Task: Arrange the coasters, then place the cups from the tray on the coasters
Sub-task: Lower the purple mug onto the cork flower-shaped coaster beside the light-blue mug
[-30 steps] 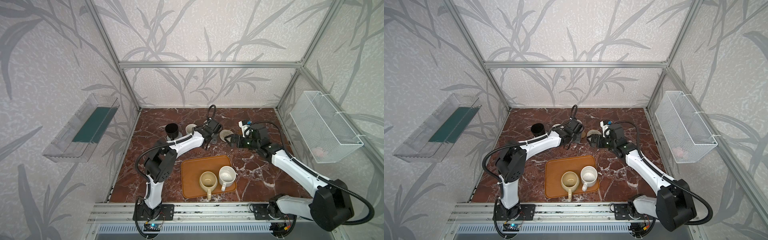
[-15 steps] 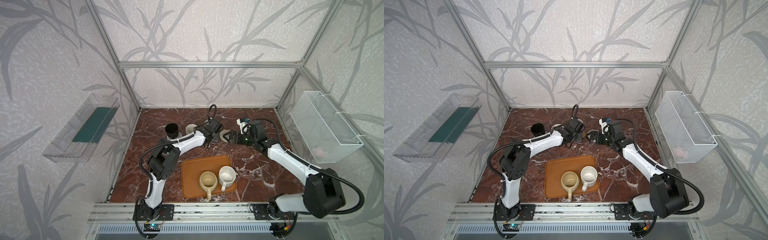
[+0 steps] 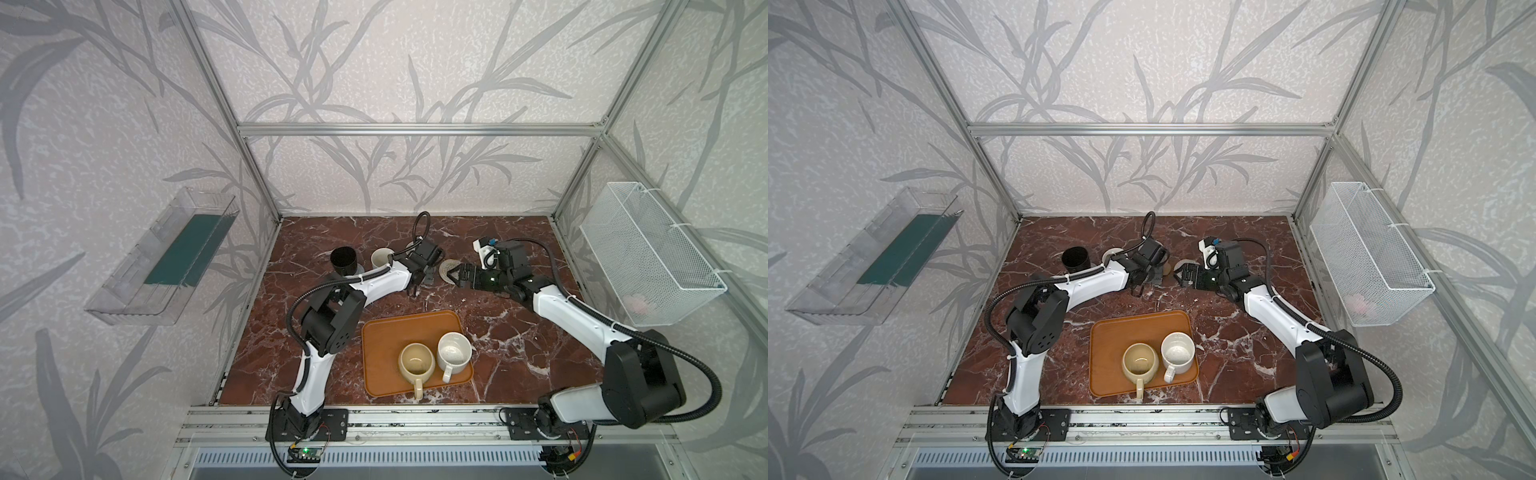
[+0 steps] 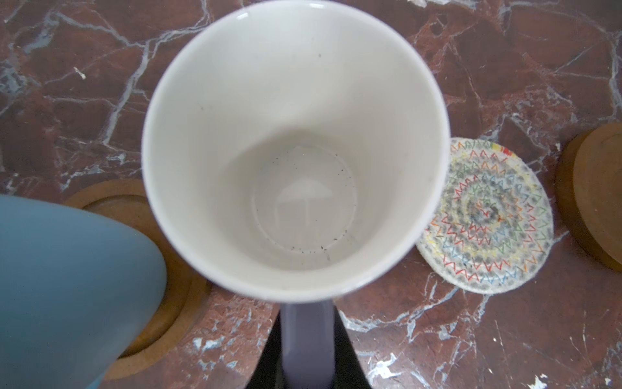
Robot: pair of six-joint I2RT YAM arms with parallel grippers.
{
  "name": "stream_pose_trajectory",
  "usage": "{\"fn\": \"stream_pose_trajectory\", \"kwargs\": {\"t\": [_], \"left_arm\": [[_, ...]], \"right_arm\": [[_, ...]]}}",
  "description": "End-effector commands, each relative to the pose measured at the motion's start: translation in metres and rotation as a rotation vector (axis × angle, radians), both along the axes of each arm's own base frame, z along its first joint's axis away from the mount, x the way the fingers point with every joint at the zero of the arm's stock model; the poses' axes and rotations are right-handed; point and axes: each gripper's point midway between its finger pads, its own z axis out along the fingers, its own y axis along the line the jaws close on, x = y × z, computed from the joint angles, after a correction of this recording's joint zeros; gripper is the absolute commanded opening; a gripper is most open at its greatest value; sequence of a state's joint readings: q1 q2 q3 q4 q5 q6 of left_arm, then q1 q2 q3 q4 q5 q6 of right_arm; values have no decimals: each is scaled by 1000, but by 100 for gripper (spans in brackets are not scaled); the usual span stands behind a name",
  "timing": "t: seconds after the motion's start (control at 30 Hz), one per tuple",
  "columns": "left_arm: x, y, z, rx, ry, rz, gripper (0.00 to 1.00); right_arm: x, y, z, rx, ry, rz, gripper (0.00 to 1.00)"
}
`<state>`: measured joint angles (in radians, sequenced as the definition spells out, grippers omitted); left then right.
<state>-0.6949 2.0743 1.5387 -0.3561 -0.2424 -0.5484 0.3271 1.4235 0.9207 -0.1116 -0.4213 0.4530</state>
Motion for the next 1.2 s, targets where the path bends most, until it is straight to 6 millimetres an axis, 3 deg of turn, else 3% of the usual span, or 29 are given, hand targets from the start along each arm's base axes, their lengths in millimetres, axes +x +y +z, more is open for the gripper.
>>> {"fn": "stream_pose_trajectory", "kwargs": {"t": [0.0,0.3,0.43,0.6,0.9,1.17], "left_arm": [[16,-7,26,-60,-89,36,0],[10,-14,16,-82,-50,5,0],[9,-10,10,-50,-25,16,9],[5,-9,2,-36,16,22,12],[2,-9,1,-31,41,23,35],[-1,-15,6,-74,55,14,39]], "right_arm": [[3,1,7,2,-12,19,99],[0,2,3,3,-2,31,99],[-2,0,5,4,-6,29,99],[-4,-2,6,3,-8,27,99],[-7,-4,7,9,-6,28,99],[-8,-4,9,11,-12,26,99]]}}
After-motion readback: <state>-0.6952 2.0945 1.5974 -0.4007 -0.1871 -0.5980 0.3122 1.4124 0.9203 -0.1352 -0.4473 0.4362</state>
